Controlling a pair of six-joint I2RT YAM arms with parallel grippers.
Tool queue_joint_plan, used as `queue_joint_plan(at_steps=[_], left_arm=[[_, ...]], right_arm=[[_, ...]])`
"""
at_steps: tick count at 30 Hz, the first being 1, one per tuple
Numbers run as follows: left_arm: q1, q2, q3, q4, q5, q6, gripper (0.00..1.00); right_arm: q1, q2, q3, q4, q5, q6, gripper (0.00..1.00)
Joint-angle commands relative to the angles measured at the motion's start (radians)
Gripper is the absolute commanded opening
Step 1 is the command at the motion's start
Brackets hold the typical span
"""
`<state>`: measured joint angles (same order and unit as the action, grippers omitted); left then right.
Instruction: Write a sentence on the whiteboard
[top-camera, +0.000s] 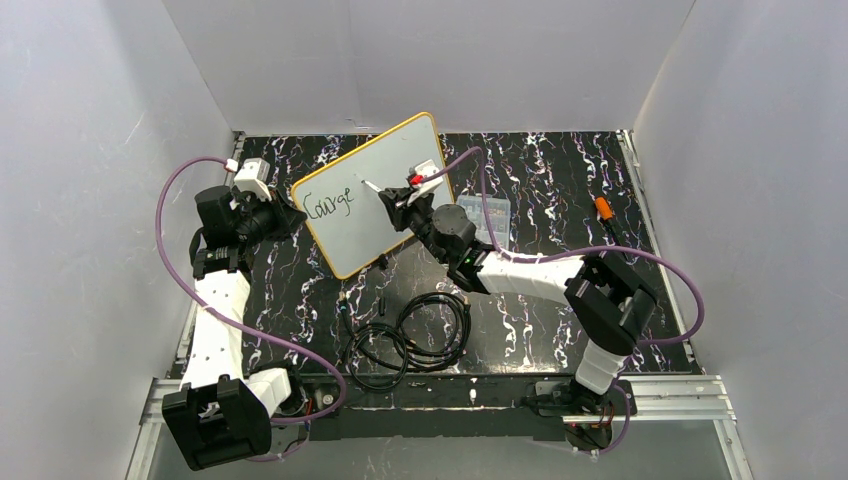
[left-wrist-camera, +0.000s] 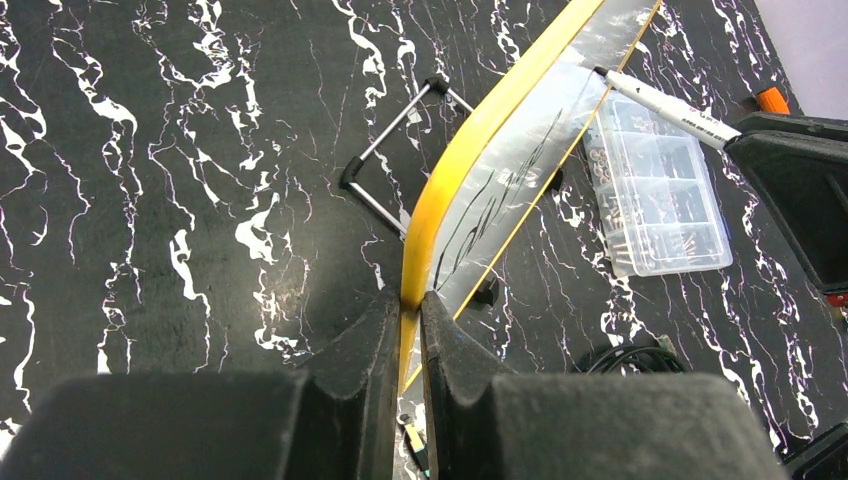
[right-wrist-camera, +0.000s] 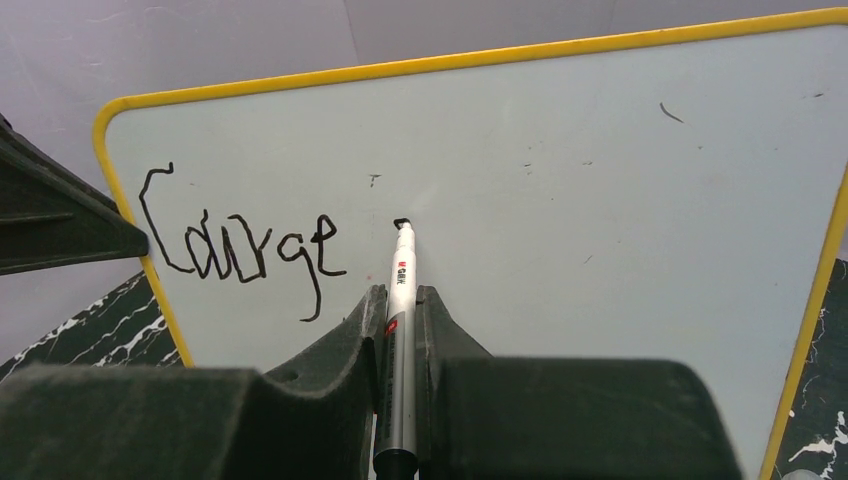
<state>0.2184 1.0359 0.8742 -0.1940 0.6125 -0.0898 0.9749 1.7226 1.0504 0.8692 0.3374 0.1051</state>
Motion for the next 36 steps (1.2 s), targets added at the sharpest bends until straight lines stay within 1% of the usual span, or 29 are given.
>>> queue_joint_plan(at_steps=[1,8,14,19,29,36], left_arm=[[-0.004,-0.013,0.000,-0.010,0.017,-0.002,0.00],[-0.004,-0.016,0.000,-0.010,0.015,-0.003,0.00],[-0.004,-0.016,0.000,-0.010,0.016,-0.002,0.00],[-0.005,-0.016,0.000,-0.010,0.016,-0.002,0.00],[-0.005,-0.014,0.000,-0.009,0.016,-0.002,0.00],[-0.005,-0.016,0.001,-0.009,0.018,-0.003,0.00]], right_arm=[[-0.019,0.005,0.036,0.025,0.067,0.003,0.01],[-0.025,-0.002,0.031,0.031,0.055,0.006,0.01],[-0.023,-0.046,-0.007,0.072,-0.003,0.012,0.01],[-0.020,-0.066,-0.008,0.095,-0.018,0.013,0.01],[-0.019,-0.015,0.045,0.091,-0.011,-0.013,0.01],[-0.019,-0.003,0.028,0.075,0.001,-0.013,0.01]])
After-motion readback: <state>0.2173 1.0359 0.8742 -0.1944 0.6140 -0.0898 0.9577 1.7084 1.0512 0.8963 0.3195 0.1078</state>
